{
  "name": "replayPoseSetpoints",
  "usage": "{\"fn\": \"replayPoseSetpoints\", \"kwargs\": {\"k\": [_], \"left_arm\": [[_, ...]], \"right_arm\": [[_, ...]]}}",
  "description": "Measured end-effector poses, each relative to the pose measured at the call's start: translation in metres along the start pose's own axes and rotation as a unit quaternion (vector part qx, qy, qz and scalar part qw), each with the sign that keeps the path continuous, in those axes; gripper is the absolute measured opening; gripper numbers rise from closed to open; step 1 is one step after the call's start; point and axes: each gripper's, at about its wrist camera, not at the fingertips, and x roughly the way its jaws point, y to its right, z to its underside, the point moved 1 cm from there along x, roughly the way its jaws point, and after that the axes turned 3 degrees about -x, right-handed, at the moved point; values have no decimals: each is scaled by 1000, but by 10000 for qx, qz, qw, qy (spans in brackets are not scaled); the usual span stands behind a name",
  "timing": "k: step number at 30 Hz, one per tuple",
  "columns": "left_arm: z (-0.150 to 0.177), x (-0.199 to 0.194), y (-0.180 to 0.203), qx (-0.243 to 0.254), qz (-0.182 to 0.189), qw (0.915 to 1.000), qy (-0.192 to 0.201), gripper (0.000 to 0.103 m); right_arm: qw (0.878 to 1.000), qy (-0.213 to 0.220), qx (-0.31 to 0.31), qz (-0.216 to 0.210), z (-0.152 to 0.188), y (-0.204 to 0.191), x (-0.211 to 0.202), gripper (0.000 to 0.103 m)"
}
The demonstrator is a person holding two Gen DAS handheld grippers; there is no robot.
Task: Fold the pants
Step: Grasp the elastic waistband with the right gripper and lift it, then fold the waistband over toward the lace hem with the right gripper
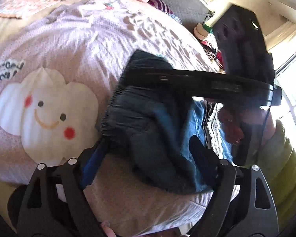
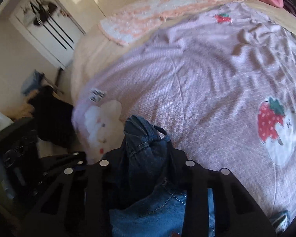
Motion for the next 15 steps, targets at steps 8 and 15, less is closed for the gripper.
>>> {"fn": "replayPoseSetpoints", "kwargs": {"k": [8, 15], "left_arm": [[-9, -2, 11, -152, 464, 9988, 74, 86], [-8, 2, 56, 14, 880, 9960, -159, 51]], "right_arm": [[9963, 741, -139, -408, 15, -6, -62, 32], [9921, 1198, -192, -306, 41, 6, -114, 32]]}}
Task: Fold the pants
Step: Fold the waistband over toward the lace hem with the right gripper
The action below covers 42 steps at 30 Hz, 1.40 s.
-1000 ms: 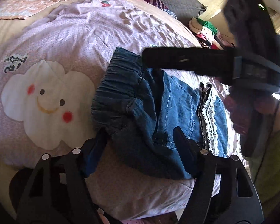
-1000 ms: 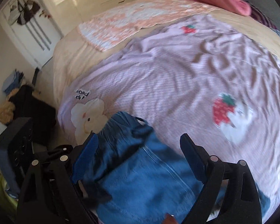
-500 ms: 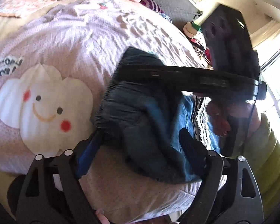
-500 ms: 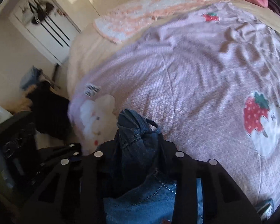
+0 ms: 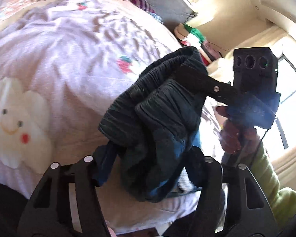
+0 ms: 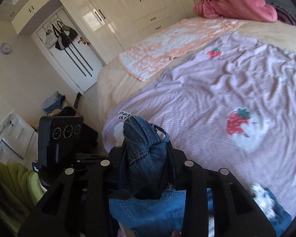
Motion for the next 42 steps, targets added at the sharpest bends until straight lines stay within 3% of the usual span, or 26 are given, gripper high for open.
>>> {"fn": "replayPoseSetpoints", "kwargs": {"k": [9, 21, 26, 30, 34, 39, 42], "left_arm": [[16, 40, 73, 728, -73, 9967, -352, 50], [41, 88, 101, 981, -360, 9923, -659, 50], [47, 91, 109, 1099, -449, 9905, -692, 53], [53, 93, 120, 1245, -264, 9890, -758, 62], [74, 102, 133, 1511, 56, 9818, -1146, 69], [104, 113, 138, 1794, 91, 9712, -1562, 71], [101, 101, 138, 1759, 279, 9722, -1521, 71]], "right_arm": [[9988, 398, 165, 232, 40, 27, -65, 32], [9961, 624, 568, 272, 98, 59, -98, 36], [9929, 746, 871, 309, 117, 64, -110, 47], [9879, 911, 1211, 342, 133, 69, -126, 57], [9830, 1055, 1434, 461, 149, 69, -142, 64], [9750, 992, 1836, 760, 163, 68, -147, 68], [9739, 927, 1861, 907, 166, 60, -146, 70]]}}
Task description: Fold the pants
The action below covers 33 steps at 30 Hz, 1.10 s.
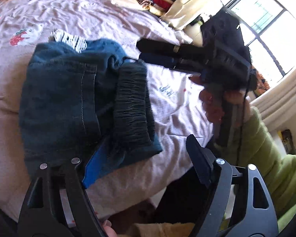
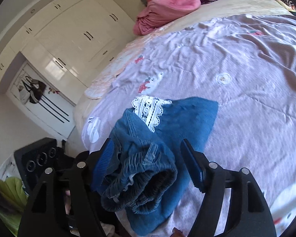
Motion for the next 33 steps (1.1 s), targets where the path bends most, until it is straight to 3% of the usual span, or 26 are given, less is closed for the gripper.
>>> {"fn": "replayPoseSetpoints", "kwargs": {"k": [5, 10, 13, 16, 21, 26, 29, 33], "left_arm": [[-8, -43, -7, 39, -387, 9978, 535, 72], [-22, -54, -22, 174, -1448, 9860, 812, 72], [-22, -40, -30, 186, -1967, 9778, 703, 72], [-15, -37, -25, 345, -1908, 9782, 743, 72], [-13, -28, 0, 865, -1498, 9825, 696, 72], [0, -10, 9, 968, -1128, 9887, 214, 70], [13, 2, 10, 994, -1105, 9889, -60, 70], [22, 10, 6, 937, -1112, 9892, -195, 70]], "right_arm": [[9995, -208, -116, 212, 4, -9, 7, 73], [9927, -616, -538, 887, 19, -13, 19, 68], [9845, -877, -775, 1305, 32, -13, 24, 67], [9851, -866, -830, 1234, 32, -19, 12, 69], [9906, -247, -945, 956, -12, -37, -12, 69], [9853, -836, -1223, 856, -45, -43, 36, 60], [9773, -1259, -1436, 913, -48, -44, 69, 49], [9676, -1697, -1571, 1017, -42, -44, 100, 45]]}}
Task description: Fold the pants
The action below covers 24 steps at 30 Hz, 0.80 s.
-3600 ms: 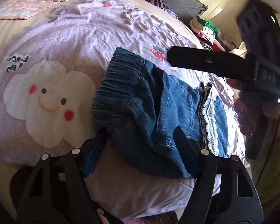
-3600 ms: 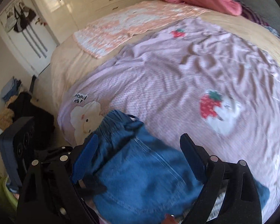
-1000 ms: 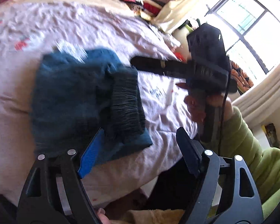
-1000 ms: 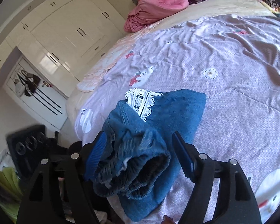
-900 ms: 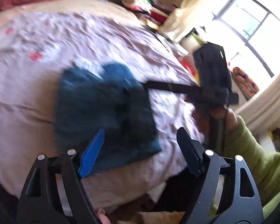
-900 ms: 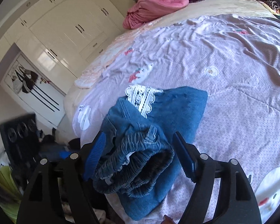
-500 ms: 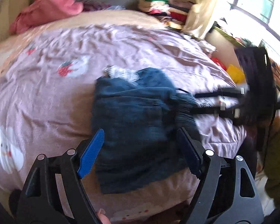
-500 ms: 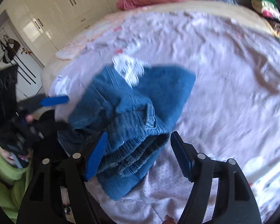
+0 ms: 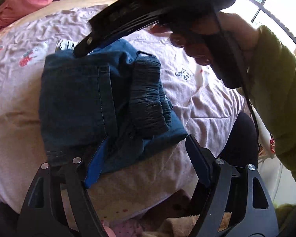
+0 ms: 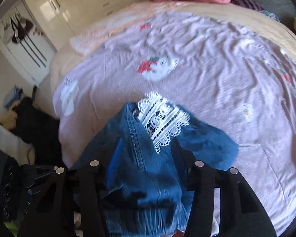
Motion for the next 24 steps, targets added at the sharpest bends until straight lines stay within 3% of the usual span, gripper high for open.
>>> {"fn": "replayPoseSetpoints", "kwargs": {"k": [1, 2, 3, 5, 11, 14, 21, 24], "left_arm": [[0, 1, -1, -7, 3, 10000, -8, 70], [1, 1, -1, -20, 11, 10000, -8, 70], [2, 2, -3, -47, 31, 10000, -6, 70], [2, 2, -4, -96, 78, 9999, 14, 70], [-6, -2, -12, -251, 150, 9995, 123, 70], [-8, 0, -14, -269, 93, 9995, 136, 70], [-6, 3, -17, -323, 70, 9994, 125, 70], [-7, 2, -16, -343, 80, 9993, 103, 70]], "right_arm": [[9999, -164, 33, -43, 1, 0, 9, 38], [9996, -239, 56, -108, 4, -1, 13, 22], [9995, -263, 58, -170, 6, -2, 17, 12], [9999, -116, 32, -46, 7, -5, 15, 5], [9994, 230, 59, 256, -15, -7, 9, 4], [9993, 102, 40, 360, -26, -5, 26, 4], [9992, 52, 274, 269, -22, 6, 39, 5], [9987, 281, 400, 170, -21, 8, 24, 13]]}}
